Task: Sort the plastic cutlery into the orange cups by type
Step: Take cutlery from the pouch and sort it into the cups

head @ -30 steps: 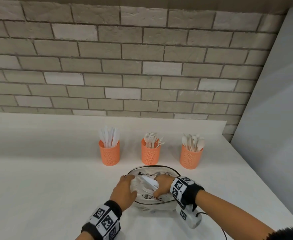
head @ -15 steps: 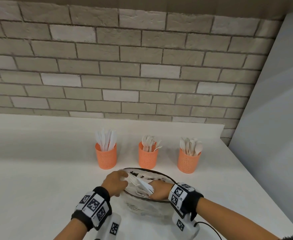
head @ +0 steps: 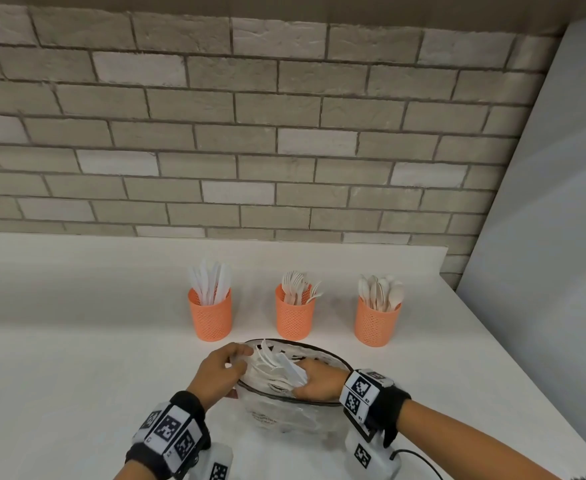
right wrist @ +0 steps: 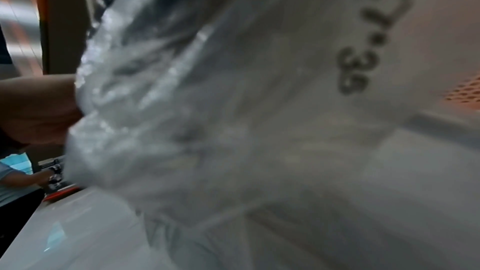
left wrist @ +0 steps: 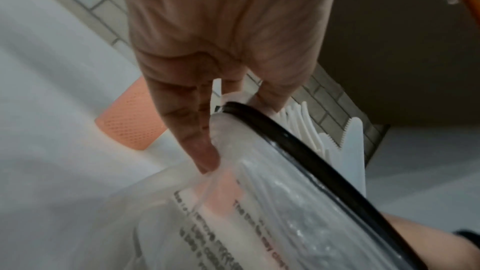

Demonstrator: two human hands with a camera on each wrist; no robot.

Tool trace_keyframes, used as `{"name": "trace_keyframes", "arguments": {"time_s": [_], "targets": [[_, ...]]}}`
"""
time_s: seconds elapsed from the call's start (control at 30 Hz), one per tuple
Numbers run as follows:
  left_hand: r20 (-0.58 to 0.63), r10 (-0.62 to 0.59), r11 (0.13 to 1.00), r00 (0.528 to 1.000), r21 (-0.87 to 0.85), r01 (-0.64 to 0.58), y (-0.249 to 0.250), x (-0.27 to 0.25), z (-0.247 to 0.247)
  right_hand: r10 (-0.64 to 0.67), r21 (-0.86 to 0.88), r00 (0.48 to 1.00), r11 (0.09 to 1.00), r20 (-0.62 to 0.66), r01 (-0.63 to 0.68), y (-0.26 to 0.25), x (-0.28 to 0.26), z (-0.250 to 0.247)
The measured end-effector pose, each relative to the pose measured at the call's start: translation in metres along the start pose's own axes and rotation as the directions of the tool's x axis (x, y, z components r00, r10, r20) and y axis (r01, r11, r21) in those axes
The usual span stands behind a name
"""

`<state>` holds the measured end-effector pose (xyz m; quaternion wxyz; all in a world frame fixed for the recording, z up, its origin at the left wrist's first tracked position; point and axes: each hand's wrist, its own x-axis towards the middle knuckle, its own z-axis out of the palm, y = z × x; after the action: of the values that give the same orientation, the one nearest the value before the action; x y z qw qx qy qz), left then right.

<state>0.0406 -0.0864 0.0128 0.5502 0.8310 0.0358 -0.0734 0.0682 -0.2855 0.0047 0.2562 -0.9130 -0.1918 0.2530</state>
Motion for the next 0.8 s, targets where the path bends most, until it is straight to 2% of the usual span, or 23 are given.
{"name": "trace_keyframes", "arguments": {"time_s": [0.07,0.17,0.27,0.4,0.53,0.67,0.73,0.8], "targets": [[0.013,-0.059,0.993,0.998,-0.107,0.060,0.003,-0.001,0.000,-0.003,0.018,0.999,1.000,-0.032,0.004,0.000,-0.002,0.000],[-0.008,-0.086,0.984,0.996,-0.155,0.084,0.006,-0.001,-0.001,-0.062,0.038,0.996,0.997,-0.060,0.065,0.000,-0.003,0.004],[-0.077,-0.055,0.996,0.996,-0.074,0.050,0.003,0.001,0.002,-0.125,0.080,0.982,0.987,-0.141,0.137,-0.003,-0.005,0.005],[-0.081,-0.032,0.999,0.996,0.014,0.033,-0.004,0.000,0.005,-0.161,0.211,0.946,0.951,-0.281,0.225,-0.010,-0.009,-0.002],[-0.082,-0.001,0.997,0.997,0.077,0.007,-0.006,-0.003,0.004,-0.154,0.404,0.922,0.864,-0.355,0.300,-0.018,-0.011,-0.016],[-0.032,0.024,0.984,0.999,0.176,-0.018,-0.004,-0.008,0.002,-0.067,0.563,0.914,0.769,-0.400,0.303,-0.026,-0.009,-0.030],[-0.075,0.098,0.947,0.992,0.314,-0.070,0.002,-0.010,-0.001,-0.021,0.638,0.900,0.699,-0.435,0.324,-0.032,-0.011,-0.043],[-0.191,0.219,0.935,0.957,0.323,-0.150,0.016,-0.013,-0.003,0.014,0.683,0.881,0.639,-0.472,0.356,-0.037,-0.015,-0.058]]}}
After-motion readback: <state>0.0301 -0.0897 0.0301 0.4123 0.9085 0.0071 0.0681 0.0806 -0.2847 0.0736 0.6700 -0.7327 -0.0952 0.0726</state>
